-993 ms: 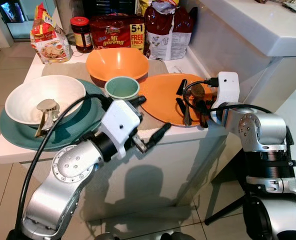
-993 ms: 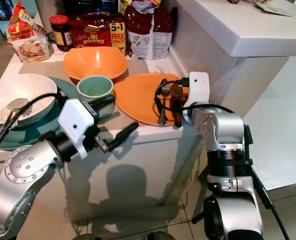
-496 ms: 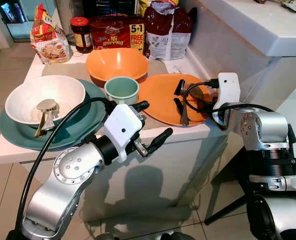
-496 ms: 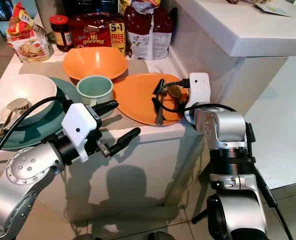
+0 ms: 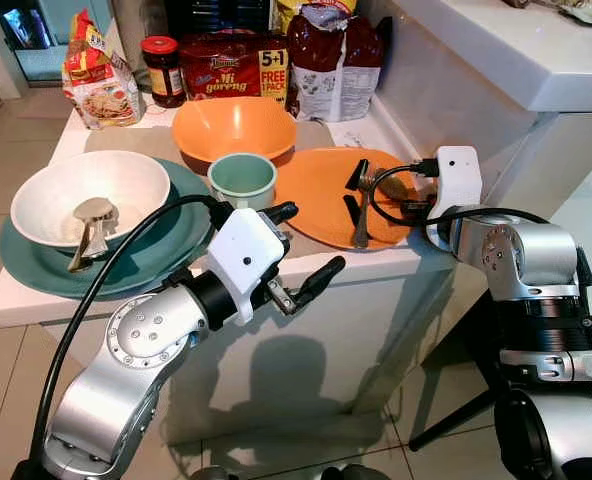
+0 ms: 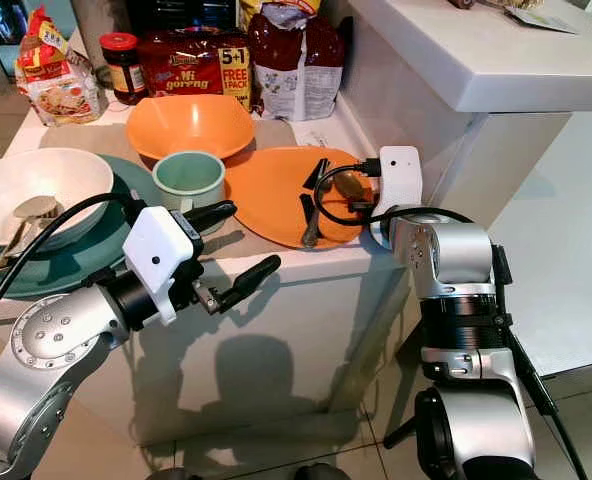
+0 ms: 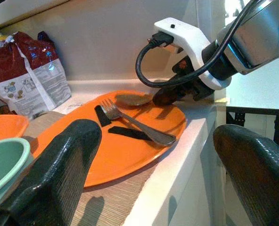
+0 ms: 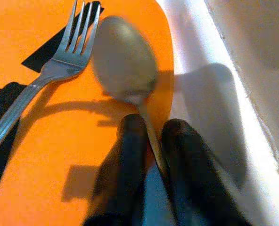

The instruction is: Setting the table

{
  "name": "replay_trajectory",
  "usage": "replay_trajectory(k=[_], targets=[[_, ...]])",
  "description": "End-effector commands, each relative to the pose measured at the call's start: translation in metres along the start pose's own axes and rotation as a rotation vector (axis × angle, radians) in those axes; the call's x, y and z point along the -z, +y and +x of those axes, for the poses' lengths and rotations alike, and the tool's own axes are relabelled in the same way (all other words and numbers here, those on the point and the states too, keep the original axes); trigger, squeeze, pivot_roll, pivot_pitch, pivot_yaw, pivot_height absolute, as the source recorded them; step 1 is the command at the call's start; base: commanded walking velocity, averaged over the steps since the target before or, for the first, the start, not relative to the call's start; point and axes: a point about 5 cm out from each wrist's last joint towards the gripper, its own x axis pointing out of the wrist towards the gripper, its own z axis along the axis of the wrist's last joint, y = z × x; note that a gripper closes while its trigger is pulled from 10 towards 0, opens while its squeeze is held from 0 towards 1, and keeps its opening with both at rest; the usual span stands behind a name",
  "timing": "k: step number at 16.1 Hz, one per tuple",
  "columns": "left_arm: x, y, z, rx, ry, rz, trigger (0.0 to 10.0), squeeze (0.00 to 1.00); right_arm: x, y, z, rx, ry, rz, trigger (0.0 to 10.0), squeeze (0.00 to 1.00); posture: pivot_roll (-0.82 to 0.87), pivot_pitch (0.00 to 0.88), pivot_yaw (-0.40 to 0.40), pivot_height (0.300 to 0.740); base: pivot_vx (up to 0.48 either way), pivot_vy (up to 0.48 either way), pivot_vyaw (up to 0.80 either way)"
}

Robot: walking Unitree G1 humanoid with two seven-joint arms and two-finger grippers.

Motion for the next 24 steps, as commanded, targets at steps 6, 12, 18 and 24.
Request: replay_trajectory(k=[6, 12, 18, 24], targets=[[-0.006, -0.002, 0.000, 0.014, -0.016, 0.023, 10.0, 0.00, -0.019, 0.000, -0.007, 0.015, -0.078, -0.007, 0.0, 0.00, 0.09, 0.006, -0.074, 0.740, 0.000, 0.000, 0.00], [-0.006, -0.002, 0.001, 0.010, -0.020, 0.027, 10.0, 0.00, -0.026, 0.002, -0.015, 0.035, -0.123, -0.050, 0.0, 0.00, 0.10, 0.004, -0.076, 0.740, 0.000, 0.000, 0.00], [-0.003, 0.004, 0.000, -0.063, -0.003, 0.039, 10.0, 0.00, -0.039, 0.021, -0.052, -0.069, -0.373, -0.161, 0.0, 0.00, 0.10, 0.001, -0.074, 0.740, 0.000, 0.000, 0.00], [0.018, 0.019, -0.011, -0.300, 0.056, -0.016, 10.0, 0.00, 0.011, 0.035, -0.101, -0.304, -0.611, -0.026, 10.0, 0.00, 0.08, 0.000, -0.074, 0.740, -0.067, 0.000, 0.00]])
